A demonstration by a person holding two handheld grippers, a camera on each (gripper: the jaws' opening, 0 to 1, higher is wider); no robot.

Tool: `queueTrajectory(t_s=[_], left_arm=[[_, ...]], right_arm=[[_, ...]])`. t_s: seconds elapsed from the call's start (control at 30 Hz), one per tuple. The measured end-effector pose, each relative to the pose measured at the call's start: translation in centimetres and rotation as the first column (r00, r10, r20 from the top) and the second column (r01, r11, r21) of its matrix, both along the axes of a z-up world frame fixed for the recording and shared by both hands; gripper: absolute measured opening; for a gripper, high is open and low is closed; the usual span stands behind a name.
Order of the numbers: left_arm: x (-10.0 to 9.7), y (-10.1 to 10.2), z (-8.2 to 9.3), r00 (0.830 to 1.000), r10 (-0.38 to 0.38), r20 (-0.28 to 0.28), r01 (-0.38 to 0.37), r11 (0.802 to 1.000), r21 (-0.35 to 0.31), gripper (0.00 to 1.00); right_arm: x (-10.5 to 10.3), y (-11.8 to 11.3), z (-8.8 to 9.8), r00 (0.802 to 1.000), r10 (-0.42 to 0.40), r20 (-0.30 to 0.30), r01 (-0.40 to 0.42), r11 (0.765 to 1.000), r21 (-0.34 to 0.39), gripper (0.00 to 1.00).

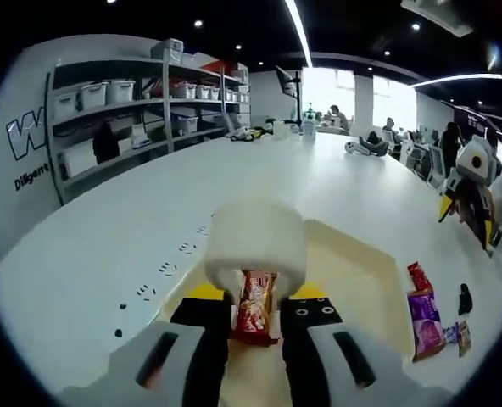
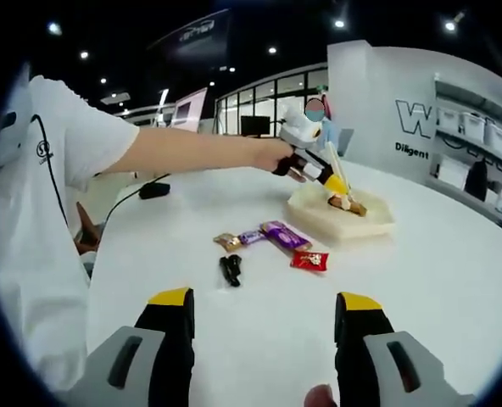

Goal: Place the target food into the container with the food tongs after gripping and lifting it, then release it inside without dropping or visibly crushing the food.

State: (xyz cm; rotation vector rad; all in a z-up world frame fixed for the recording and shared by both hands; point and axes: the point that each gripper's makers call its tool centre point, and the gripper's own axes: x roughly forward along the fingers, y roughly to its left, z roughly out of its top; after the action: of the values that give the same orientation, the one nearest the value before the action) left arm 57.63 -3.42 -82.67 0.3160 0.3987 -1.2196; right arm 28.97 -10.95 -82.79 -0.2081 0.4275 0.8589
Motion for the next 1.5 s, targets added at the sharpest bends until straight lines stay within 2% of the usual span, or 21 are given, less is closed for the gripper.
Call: queueTrajectory(t_s=[0.23,0.33,0.37,0.6,1.03,1.33,1.5], left_arm=[[0.2,0.2,0.3,1.000,-0.001,0.026,0.001,1.000,0.010,0.22],[0.1,0.2,-0.3,0.999,-0.017,0.042,0.015,0.999,0.049,0.21],[0.0,0.0,-0.1,0.999,-0.020,0.042,0.018,0.999,0.038,0.21],[-0.3,-0.7,0.0,0.993,-0.077,0.092,0.070,0.995,0.075,0.20],[-0.4,-0.9,0.2,0.985,-0.132,0.112,0.117,0.985,0.127,0.21],[-0.8,-0.7,1.4,0.985,-0.124,0.117,0.111,0.988,0.109,0.22],[-1.8,-0.6,2.6,0.986,-0.111,0.121,0.102,0.992,0.074,0.23]], right_arm=[[-0.2,0.0,0.0,1.000,0.000,0.001,0.000,1.000,-0.010,0.64],[-0.2,0.1,0.1,1.000,0.001,0.001,-0.001,1.000,-0.014,0.64],[-0.3,0.1,0.1,1.000,0.002,0.002,-0.002,1.000,-0.014,0.64],[-0.3,0.2,0.1,1.000,0.003,0.003,-0.003,1.000,-0.022,0.64],[-0.2,0.2,-0.1,1.000,0.000,-0.003,0.000,1.000,-0.023,0.64],[-0.1,0.3,0.1,1.000,0.003,0.000,-0.003,1.000,-0.019,0.64],[-0.3,0.5,0.3,1.000,0.009,0.005,-0.009,1.000,-0.022,0.64]])
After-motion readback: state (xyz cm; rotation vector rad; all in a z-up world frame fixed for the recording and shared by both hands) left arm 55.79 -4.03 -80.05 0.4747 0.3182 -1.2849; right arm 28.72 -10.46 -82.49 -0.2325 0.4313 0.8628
